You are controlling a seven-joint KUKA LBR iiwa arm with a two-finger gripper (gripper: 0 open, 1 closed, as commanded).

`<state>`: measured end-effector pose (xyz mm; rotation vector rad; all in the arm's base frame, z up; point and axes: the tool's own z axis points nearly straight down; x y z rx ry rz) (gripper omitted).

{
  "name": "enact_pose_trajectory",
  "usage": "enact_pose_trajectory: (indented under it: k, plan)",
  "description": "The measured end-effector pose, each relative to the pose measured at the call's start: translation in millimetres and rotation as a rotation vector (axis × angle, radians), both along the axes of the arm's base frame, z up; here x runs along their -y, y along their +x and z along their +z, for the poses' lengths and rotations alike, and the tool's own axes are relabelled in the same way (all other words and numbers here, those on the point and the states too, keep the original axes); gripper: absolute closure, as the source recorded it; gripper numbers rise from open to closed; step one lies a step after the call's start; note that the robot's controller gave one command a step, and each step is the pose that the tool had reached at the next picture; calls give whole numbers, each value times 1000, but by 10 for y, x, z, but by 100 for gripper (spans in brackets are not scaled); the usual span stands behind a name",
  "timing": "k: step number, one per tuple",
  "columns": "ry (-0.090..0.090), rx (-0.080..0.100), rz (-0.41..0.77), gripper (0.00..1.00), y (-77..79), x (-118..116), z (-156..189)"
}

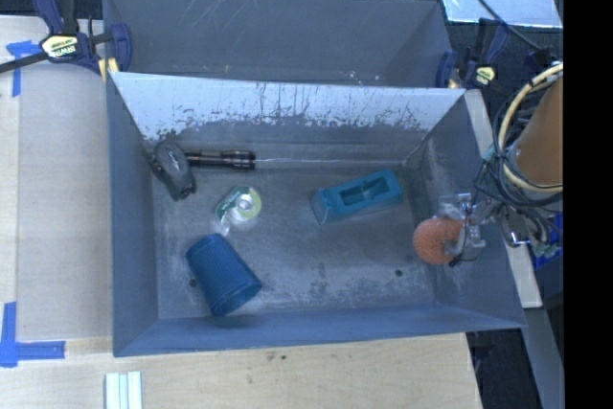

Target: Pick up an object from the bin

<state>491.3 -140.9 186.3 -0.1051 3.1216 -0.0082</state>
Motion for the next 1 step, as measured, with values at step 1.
enact_pose_trajectory:
  k: [1]
  plan:
    - [-2, 5, 0, 100, 10, 2, 78]
